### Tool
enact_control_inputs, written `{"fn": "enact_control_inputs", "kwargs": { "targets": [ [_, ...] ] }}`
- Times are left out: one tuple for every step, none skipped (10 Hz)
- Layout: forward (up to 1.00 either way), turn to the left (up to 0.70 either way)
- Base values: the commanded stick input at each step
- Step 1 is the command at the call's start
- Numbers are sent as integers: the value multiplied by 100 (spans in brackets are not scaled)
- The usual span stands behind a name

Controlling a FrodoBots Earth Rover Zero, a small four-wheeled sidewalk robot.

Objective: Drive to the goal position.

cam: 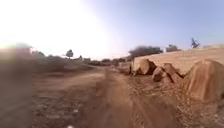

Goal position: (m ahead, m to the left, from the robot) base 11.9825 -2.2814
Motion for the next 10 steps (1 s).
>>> {"fn": "enact_control_inputs", "kwargs": {
  "targets": [
    [70, -31],
    [70, -35],
    [70, -29],
    [70, -23],
    [70, -18],
    [70, -12],
    [70, -6],
    [70, 0],
    [70, 0],
    [70, 0]
  ]
}}
